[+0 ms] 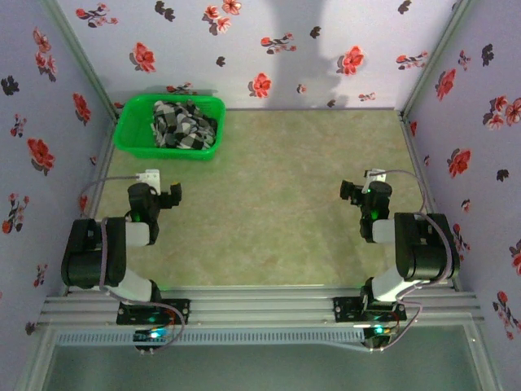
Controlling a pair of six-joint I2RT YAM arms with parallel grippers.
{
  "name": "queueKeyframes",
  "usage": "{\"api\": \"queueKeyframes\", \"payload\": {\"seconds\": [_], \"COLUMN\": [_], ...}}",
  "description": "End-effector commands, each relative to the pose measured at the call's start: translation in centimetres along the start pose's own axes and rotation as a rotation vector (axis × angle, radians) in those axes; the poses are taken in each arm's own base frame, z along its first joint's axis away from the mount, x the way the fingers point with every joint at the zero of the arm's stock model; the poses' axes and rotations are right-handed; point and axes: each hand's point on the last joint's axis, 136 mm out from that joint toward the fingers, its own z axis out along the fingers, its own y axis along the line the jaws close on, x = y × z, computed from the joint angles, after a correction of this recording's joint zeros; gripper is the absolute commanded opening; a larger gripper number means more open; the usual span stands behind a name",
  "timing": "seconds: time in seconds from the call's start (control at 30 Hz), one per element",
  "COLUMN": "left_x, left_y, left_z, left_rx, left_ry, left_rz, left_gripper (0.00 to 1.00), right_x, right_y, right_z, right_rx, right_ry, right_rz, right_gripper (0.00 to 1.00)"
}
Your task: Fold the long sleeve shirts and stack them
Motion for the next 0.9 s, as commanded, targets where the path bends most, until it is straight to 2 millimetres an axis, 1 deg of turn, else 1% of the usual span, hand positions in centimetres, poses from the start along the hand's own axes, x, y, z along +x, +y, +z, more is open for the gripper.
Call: {"api": "queueKeyframes", "payload": {"seconds": [0.0,0.23,0.27,0.3,0.33,0.37,0.4,0.47,0.53,0.6,0.63,0.67,0.7,0.73,0.77,0.8,0.83,0.87], "left_x": [-1.7,-1.8,-1.8,-2.0,-2.2,-3.3,-4.8,-8.0,-10.6,-13.5,-15.1,-16.5,-17.6,-18.6,-19.5,-20.3,-20.0,-20.9], "left_y": [0.6,0.6,0.3,-0.6,-2.2,-2.8,-2.6,-1.6,-1.7,-1.4,-1.4,-1.5,-1.6,-1.7,-1.6,-1.8,-2.1,-2.7], "left_z": [0.4,0.4,0.3,0.1,-0.6,-1.9,-3.2,-7.2,-11.4,-15.4,-17.1,-18.2,-18.8,-18.9,-18.5,-17.6,-16.7,-15.4], "left_rx": [-0.025,-0.023,-0.003,0.052,0.134,0.150,0.131,0.074,0.084,0.066,0.068,0.071,0.069,0.056,0.027,0.011,-0.005,-0.017], "left_ry": [-0.054,-0.055,-0.057,-0.070,-0.068,-0.080,-0.096,-0.133,-0.167,-0.194,-0.188,-0.158,-0.117,-0.044,0.042,0.140,0.244,0.332], "left_rz": [-0.014,-0.016,-0.013,0.012,0.059,0.082,0.075,-0.050,-0.148,-0.263,-0.305,-0.326,-0.330,-0.335,-0.345,-0.339,-0.322,-0.301], "left_gripper": [1.00,1.00,1.00,1.00,1.00,1.00,1.00,1.00,1.00,1.00,1.00,1.00,1.00,1.00,1.00,1.00,1.00,1.00], "right_x": [-1.9,-1.8,-2.1,-2.6,-3.3,-4.5,-5.3,-6.5,-7.4,-7.6,-8.0,-7.9,-7.8,-8.2,-8.3,-8.2,-8.0,-8.6], "right_y": [0.0,0.0,0.0,-0.1,-0.1,-0.7,-0.6,0.0,0.7,2.8,4.3,5.8,7.1,8.7,10.5,12.4,13.9,15.7], "right_z": [0.4,0.4,0.3,0.1,-0.8,-2.1,-3.4,-6.4,-9.1,-11.4,-12.2,-13.2,-13.7,-14.2,-14.4,-14.5,-14.5,-14.5], "right_rx": [0.011,0.012,0.013,0.042,0.105,0.200,0.220,0.199,0.171,0.077,0.013,-0.035,-0.061,-0.098,-0.140,-0.176,-0.198,-0.220], "right_ry": [-0.060,-0.056,-0.067,-0.082,-0.087,-0.068,-0.038,0.013,0.054,0.144,0.187,0.242,0.284,0.320,0.367,0.429,0.484,0.530], "right_rz": [0.022,0.020,0.013,0.008,-0.024,-0.022,0.009,0.113,0.211,0.295,0.314,0.311,0.294,0.276,0.256,0.230,0.201,0.163], "right_gripper": [0.99,0.99,0.99,1.00,1.00,1.00,1.00,1.00,1.00,1.00,1.00,1.00,1.00,1.00,1.00,1.00,1.00,1.00]}}
